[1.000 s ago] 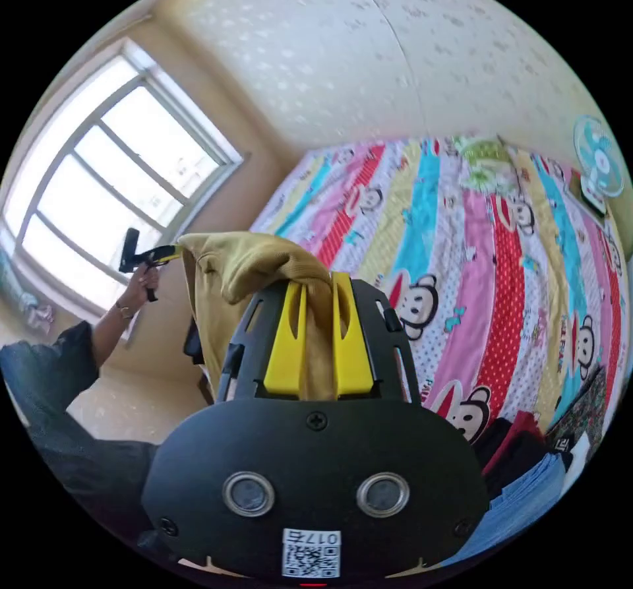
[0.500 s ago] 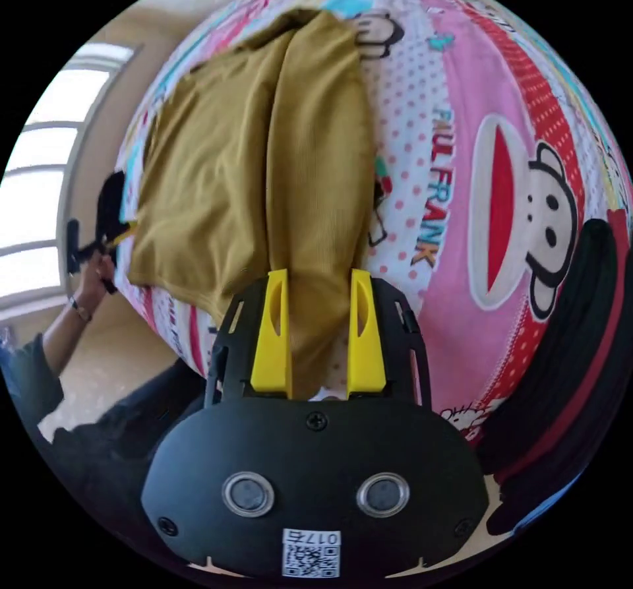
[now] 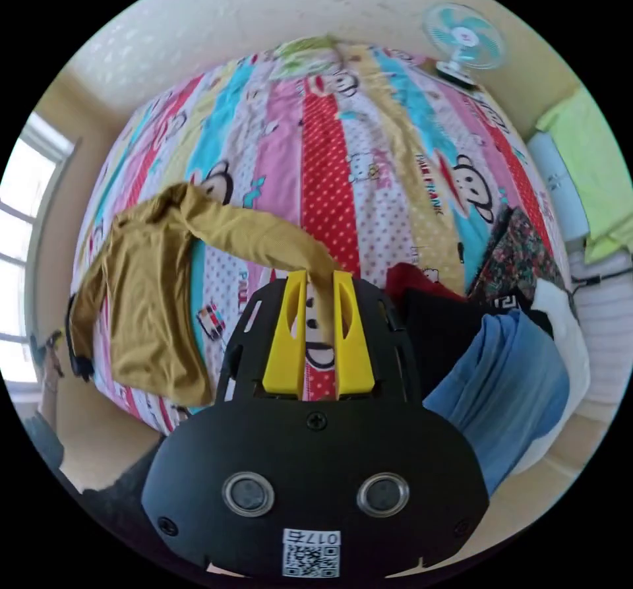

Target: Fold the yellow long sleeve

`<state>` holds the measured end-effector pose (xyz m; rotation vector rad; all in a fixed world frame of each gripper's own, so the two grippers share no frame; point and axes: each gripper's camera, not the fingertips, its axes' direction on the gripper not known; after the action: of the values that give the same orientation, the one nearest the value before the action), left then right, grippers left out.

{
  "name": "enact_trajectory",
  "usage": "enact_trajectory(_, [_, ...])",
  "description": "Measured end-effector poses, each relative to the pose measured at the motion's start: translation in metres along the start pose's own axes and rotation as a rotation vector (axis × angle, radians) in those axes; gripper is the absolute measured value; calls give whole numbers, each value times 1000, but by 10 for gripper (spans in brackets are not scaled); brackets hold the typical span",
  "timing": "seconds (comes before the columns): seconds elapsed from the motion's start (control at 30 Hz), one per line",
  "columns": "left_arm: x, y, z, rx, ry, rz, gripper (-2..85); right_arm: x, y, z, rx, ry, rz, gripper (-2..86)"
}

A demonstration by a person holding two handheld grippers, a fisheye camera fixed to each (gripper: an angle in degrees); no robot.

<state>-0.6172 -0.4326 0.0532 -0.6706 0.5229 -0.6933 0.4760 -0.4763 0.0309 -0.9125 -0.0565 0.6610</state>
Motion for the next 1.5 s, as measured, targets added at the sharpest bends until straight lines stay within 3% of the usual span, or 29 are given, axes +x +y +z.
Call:
enact_trajectory(0.1, [-16,13,12,-50,179,-78,124,-29,18,22,-69,-222,-41,104])
enact_trajectory(0.27, [26,63,103,-313,423,82,141,-102,98,135,-419,-540,-27,135])
enact_trajectory(0.3, [39,78,133,-426,461,111,148,-108,110,149,-479,-557,-17,136])
enact_trajectory(0.33, [49,94,165,-581,482,123,147,-110,128,145,-367,-503,14,127])
enact_trajectory(0.37, [51,103,176,-628,491,118,143,-107,140,135,-297,-467,-1,101])
enact_trajectory(0.43, [44,119,171,-615,459,74,41,-99,145,133,-379,-585,12,52])
enact_trajectory(0.53, [35,143,134,-650,436,158,37,-83,153,95,-393,-586,-62,37])
enact_trajectory(0.63, [3,203,104,-749,402,38,36,-65,194,68,-558,-432,-191,36])
enact_trajectory(0.73, [-25,267,93,-875,265,-45,43,-34,244,67,-739,-387,-16,36])
enact_trajectory(0.8, [-40,272,80,-846,210,-104,57,-18,254,63,-761,-376,110,39])
enact_trajectory(0.9, [-52,240,46,-644,180,-131,94,-9,234,49,-598,-507,241,47])
enact_trajectory(1.13, [22,127,44,-345,464,113,114,-83,107,99,-297,-961,192,109])
enact_trajectory(1.23, [61,92,76,-315,573,145,122,-111,61,136,-246,-1002,192,118])
enact_trajectory(1.33, [92,62,111,-335,581,137,124,-132,35,159,-251,-975,190,119])
enact_trajectory(1.5, [118,40,155,-415,583,75,120,-133,13,152,-101,-1035,270,106])
